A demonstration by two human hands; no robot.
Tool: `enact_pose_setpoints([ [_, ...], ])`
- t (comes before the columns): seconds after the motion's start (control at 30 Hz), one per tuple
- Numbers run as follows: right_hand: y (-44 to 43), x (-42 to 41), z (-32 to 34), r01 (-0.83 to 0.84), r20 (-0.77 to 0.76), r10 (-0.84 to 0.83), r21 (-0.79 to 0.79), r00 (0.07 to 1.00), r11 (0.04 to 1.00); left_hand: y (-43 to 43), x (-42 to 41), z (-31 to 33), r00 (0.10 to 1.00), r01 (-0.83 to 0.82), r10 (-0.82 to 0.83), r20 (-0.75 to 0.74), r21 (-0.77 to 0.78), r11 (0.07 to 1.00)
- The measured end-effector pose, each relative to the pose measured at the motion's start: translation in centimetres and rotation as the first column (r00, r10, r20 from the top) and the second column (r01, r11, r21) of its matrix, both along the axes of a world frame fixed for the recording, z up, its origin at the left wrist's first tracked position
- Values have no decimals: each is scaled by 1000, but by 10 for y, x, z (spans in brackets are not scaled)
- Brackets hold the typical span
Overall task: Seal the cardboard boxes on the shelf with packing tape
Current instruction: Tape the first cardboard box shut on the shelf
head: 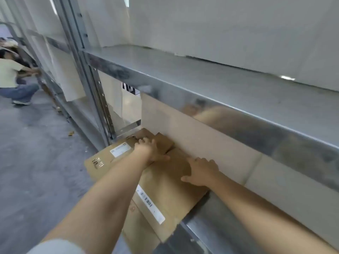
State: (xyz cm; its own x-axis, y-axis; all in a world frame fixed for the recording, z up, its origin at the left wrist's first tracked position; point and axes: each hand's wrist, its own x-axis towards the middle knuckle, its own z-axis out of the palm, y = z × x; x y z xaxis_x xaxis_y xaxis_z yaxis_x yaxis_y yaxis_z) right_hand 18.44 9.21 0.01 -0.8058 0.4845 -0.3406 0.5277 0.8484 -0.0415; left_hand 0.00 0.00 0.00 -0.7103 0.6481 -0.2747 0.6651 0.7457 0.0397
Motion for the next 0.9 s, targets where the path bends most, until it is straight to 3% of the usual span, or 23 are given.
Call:
enact_pose_setpoints([
  [0.13,2,-8,-11,-3,39,3,7,999,1000,1,-14,-15,997,-23,27,74,-62,998],
  [0.33,8,-14,-15,11,18,-11,12,1000,1000,5,-26,-12,998,-40,39,48,27,999],
  [0.63,15,31,7,75,-279,-93,-72,956,995,-8,-15,39,962,-156,99,253,219,963],
  [0.8,12,98,27,132,-404,-281,-359,871,924,-34,48,62,919,-277,122,374,394,876],
  [0.9,5,144,39,158,-494,-262,-242,829,957,-53,90,67,902,-327,115,415,486,811],
])
